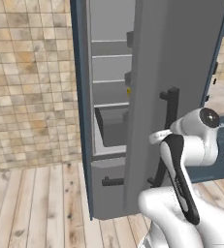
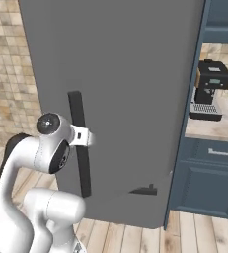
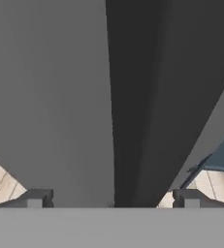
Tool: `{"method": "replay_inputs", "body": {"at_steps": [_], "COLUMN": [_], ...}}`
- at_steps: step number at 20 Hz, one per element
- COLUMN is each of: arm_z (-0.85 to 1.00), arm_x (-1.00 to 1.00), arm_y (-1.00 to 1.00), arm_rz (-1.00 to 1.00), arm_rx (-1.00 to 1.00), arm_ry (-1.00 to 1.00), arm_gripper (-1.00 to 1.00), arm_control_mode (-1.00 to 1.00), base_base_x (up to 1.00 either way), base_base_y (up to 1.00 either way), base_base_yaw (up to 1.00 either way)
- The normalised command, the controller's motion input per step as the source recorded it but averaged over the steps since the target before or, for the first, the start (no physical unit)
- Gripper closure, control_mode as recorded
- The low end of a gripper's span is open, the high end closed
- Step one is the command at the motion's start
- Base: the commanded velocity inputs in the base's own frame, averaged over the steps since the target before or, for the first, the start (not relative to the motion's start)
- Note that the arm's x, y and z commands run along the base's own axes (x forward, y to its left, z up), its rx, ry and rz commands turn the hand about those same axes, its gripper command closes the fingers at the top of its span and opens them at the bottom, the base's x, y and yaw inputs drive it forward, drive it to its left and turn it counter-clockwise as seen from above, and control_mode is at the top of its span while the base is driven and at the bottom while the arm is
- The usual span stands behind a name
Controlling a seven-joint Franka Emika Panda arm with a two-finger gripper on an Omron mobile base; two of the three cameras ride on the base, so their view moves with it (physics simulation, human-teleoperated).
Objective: Retrieve the sausage and cheese from the fridge and place them on the cutting board on the counter.
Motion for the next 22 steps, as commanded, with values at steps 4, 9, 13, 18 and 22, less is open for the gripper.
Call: {"method": "replay_inputs", "body": {"at_steps": [4, 9, 13, 18, 22], "arm_z": [0.44, 0.17, 0.11, 0.09, -0.07], "arm_x": [-0.93, -1.0, -0.53, 0.45, 0.68], "arm_y": [0.13, 0.68, 0.94, 0.86, 0.14], "arm_rz": [-0.13, -0.22, -0.26, -0.34, -0.43], "arm_rx": [0.02, 0.05, 0.08, 0.07, 0.04], "arm_ry": [0.15, 0.12, 0.02, 0.0, 0.03], "arm_gripper": [-1.0, -1.0, -1.0, -1.0, -1.0], "arm_control_mode": [-1.0, -1.0, -1.0, -1.0, -1.0], "base_base_x": [0.0, 0.0, 0.0, 0.0, 0.0], "base_base_y": [0.0, 0.0, 0.0, 0.0, 0.0], "base_base_yaw": [0.0, 0.0, 0.0, 0.0, 0.0]}}
